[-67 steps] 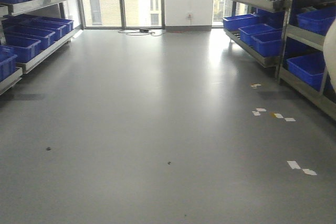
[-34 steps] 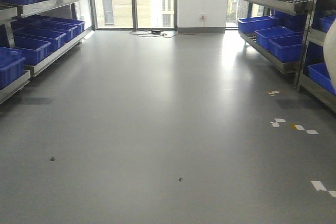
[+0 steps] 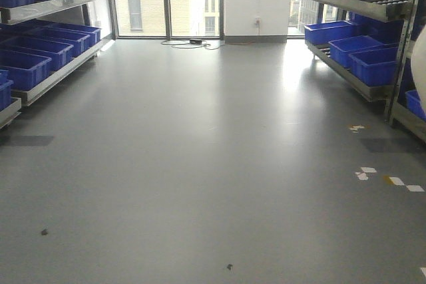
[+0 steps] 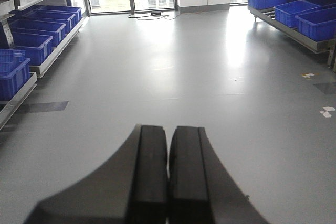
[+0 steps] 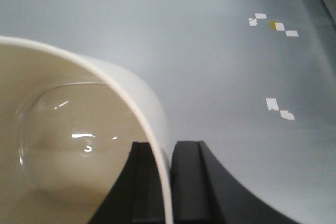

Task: Move white bin to right shelf second layer
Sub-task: 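Drive forward toward the windows carrying the white bin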

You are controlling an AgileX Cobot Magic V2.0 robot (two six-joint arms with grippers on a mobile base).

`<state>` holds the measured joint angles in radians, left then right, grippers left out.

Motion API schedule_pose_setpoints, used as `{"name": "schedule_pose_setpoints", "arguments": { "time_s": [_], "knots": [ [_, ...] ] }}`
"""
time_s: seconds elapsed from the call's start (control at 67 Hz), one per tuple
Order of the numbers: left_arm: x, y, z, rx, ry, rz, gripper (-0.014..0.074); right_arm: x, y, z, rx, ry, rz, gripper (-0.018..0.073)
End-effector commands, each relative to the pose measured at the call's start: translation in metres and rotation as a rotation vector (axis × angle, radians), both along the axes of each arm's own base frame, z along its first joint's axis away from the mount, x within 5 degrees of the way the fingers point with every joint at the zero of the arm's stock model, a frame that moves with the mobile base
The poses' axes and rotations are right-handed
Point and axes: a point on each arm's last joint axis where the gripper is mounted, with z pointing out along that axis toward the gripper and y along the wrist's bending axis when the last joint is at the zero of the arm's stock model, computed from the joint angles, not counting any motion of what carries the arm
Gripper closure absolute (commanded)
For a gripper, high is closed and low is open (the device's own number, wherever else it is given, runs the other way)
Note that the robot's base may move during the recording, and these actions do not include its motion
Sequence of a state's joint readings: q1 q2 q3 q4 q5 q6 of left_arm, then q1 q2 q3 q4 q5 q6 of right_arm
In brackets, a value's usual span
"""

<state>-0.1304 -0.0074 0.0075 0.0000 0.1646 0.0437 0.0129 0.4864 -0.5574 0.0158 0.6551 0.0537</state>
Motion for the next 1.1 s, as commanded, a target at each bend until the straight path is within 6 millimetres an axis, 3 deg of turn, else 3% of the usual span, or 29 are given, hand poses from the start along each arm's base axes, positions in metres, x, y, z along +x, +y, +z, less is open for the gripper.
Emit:
{"name": "schedule_pose_setpoints", "arguments": {
  "time_s": [0.0, 1.089],
  "knots": [
    [0.0007, -0.0004, -0.0038, -0.014, -0.063, -0.005, 0.0512, 0.0029, -0.0001, 0.0169, 0.01, -0.118, -0.005, 0.051],
    [0.0007, -0.0004, -0.0038, -0.014, -0.063, -0.005, 0.0512, 0.0029, -0.0001, 0.0169, 0.01, -0.118, -0.005, 0.051]
  ]
}}
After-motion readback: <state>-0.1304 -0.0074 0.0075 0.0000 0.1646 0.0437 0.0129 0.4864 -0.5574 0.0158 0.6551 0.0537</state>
